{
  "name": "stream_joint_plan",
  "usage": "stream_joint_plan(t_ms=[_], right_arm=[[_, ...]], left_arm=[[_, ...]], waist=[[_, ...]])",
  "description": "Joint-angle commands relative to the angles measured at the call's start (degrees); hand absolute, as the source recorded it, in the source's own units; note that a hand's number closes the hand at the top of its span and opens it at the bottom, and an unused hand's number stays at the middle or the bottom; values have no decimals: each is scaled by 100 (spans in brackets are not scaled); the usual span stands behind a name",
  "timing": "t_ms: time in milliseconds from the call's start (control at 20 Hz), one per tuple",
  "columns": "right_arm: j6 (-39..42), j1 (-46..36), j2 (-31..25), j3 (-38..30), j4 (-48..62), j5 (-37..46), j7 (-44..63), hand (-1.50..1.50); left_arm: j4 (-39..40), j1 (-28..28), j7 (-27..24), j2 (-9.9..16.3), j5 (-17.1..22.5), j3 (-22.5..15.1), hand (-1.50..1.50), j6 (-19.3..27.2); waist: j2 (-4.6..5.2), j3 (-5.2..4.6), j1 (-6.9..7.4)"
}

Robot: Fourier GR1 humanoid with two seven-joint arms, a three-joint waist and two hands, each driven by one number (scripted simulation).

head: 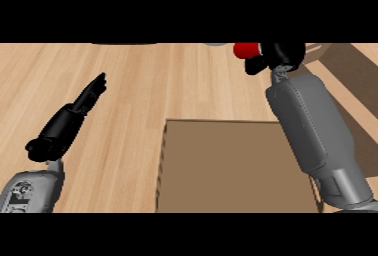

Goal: Pick the can from the tray and place it in the cardboard box

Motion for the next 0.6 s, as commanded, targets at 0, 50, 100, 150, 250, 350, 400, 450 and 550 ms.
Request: stream_joint_plan(t_ms=[0,50,100,150,250,350,400,450,550], right_arm=[[-387,-33,-366,-649,-291,-127,460,150],[-499,13,-214,-552,-242,117,823,150],[-472,-198,-605,-870,-62,-70,572,150],[-509,-242,-615,-921,-27,-12,750,150],[-728,-89,-900,-1175,189,-144,487,150],[-497,-222,-1104,-1337,278,-302,470,150],[-392,-380,-1282,-1450,256,-337,548,150],[-753,-339,-1486,-1647,909,-351,218,150],[-887,133,-1664,-1688,904,-453,-215,150]], left_arm=[[-82,50,-19,-26,-11,-16,0,9],[-57,-13,102,10,72,0,0,-107],[-9,194,-164,-20,17,2,0,-45],[-346,162,98,-65,4,-71,0,-12],[-5,95,-71,-146,-80,-83,0,66],[-170,10,154,33,95,56,0,-144],[48,353,-346,-195,-161,-153,0,68],[-114,88,-108,87,111,117,0,-173],[66,-40,-101,-13,4,64,0,-70]], waist=[[-9,3,-29],[-2,1,-6],[16,0,32],[4,2,54],[24,2,32],[10,2,42],[13,-1,35],[41,3,104],[37,3,40]])
